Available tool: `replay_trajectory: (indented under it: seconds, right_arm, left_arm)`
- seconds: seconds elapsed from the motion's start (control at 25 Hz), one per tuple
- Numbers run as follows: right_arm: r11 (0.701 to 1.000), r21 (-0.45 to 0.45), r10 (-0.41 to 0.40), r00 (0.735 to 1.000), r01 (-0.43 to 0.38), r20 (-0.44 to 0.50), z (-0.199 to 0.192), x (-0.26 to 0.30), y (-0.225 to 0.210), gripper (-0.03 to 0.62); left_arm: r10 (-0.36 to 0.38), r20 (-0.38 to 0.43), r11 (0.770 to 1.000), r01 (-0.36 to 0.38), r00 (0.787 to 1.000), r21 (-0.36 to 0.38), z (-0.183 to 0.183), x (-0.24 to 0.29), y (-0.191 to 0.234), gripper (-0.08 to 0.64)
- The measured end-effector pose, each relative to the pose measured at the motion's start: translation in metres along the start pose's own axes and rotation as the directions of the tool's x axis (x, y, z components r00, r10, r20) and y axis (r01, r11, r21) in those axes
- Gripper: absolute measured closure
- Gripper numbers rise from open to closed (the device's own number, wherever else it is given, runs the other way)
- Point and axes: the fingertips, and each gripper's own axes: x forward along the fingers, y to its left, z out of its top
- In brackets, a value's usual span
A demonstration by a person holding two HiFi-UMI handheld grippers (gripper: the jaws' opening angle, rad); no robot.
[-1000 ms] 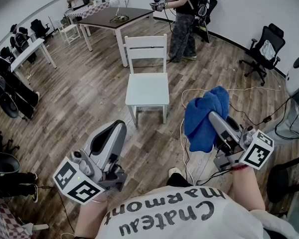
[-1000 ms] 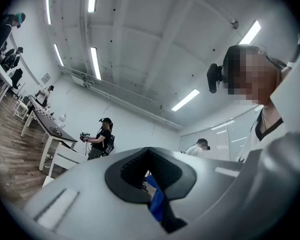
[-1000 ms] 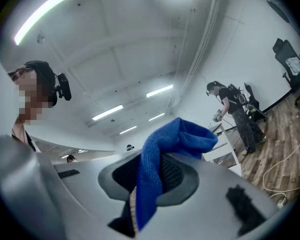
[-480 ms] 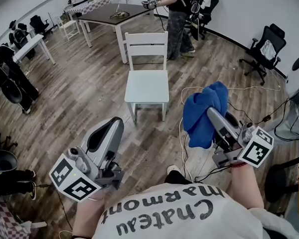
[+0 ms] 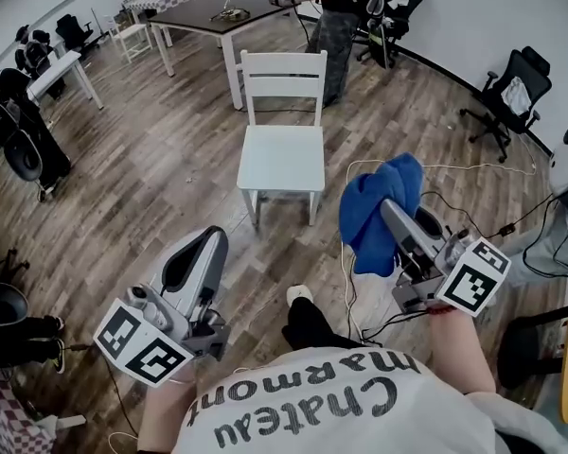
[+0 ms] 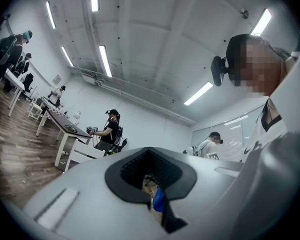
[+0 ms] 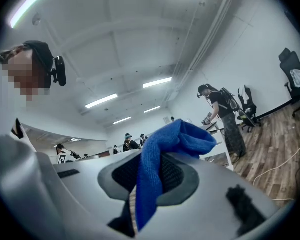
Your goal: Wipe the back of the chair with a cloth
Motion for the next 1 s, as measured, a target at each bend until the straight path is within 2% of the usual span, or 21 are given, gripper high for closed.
replay_trajectory:
  seconds: [0.2, 0.68, 0.84, 1.0]
  right_arm:
    - [1.000, 0.010, 0.023, 1.000, -0.023, -0.004, 0.009, 0.041, -0.034, 0.508]
    - [0.988, -0.101, 0.123, 0.992, -0.120, 0.019, 0.084, 0.162, -0.129, 0.508]
    - [0.981, -0.119, 0.153, 0.988, -0.150, 0.016, 0.098, 0.197, -0.154, 0.509]
    - [0.982, -0.098, 0.167, 0.986, -0.164, 0.025, 0.097, 0.217, -0.173, 0.508]
  left_arm:
    - [0.013, 0.026, 1.000, -0.012, 1.000, -0.026, 0.010, 0.038, 0.038, 0.552]
    - [0.027, 0.088, 0.997, -0.032, 0.996, 0.063, 0.060, 0.163, 0.136, 0.552]
    - [0.049, 0.089, 0.995, -0.056, 0.995, 0.080, 0.067, 0.192, 0.167, 0.552]
    - [0.063, 0.099, 0.995, -0.071, 0.993, 0.075, 0.059, 0.203, 0.183, 0.552]
